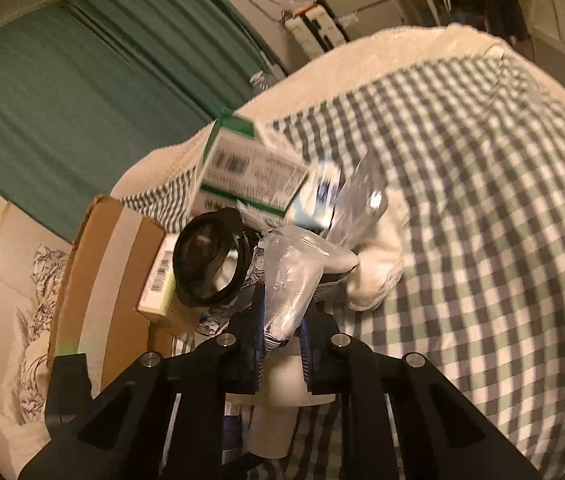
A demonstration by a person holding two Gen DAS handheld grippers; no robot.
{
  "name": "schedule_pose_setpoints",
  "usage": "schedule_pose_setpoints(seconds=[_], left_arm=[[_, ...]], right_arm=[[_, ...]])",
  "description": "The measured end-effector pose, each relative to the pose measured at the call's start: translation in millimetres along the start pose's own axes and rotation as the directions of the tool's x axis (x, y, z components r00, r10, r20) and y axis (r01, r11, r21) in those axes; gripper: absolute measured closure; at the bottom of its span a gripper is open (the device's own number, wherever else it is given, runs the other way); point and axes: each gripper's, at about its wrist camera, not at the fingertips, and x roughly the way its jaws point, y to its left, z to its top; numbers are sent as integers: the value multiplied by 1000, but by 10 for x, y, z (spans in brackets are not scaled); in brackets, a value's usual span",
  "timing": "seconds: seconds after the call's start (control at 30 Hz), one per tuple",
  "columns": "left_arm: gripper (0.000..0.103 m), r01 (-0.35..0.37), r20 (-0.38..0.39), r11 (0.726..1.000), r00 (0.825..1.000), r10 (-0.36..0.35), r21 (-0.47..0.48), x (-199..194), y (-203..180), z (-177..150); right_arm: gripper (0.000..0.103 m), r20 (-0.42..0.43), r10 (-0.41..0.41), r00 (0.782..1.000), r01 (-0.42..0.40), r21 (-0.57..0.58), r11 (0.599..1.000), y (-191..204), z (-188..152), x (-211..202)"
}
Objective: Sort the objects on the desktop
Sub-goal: 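Lift and carry the cup and foil packet with both tools over the cardboard box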
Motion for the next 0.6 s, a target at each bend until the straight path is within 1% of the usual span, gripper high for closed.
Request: schedule_pose_setpoints(seconds=[0.2, 0.3, 0.37, 0.4, 0.43, 0.5, 0.6], left_arm=[[30, -3, 69, 1000, 998, 4, -11, -137, 127, -55], [33, -14, 107, 1000, 994, 16, -13, -201, 188, -90], [35, -17, 141, 1000, 990, 19, -15, -315, 181, -4], [37, -21, 159, 1000, 987, 23, -13, -464, 122, 69], [38, -20, 174, 1000, 985, 22, -13, -715, 123, 201], [39, -15, 209, 1000, 978, 19, -22, -823, 33, 229], [40, -18, 251, 1000, 968, 23, -22, -863, -81, 312]], right_arm=[[90, 92, -38, 995, 38, -6, 999, -17, 56, -258], [91, 142, -69, 987, 73, -19, 997, 12, 85, -371], [91, 175, -94, 980, 102, -37, 994, 48, 112, -456], [91, 190, -100, 977, 110, -46, 993, 74, 124, -494], [91, 204, -102, 974, 115, -51, 992, 89, 133, -538], [91, 227, -102, 969, 119, -59, 991, 132, 150, -592], [91, 245, -105, 964, 125, -68, 990, 165, 151, -634]])
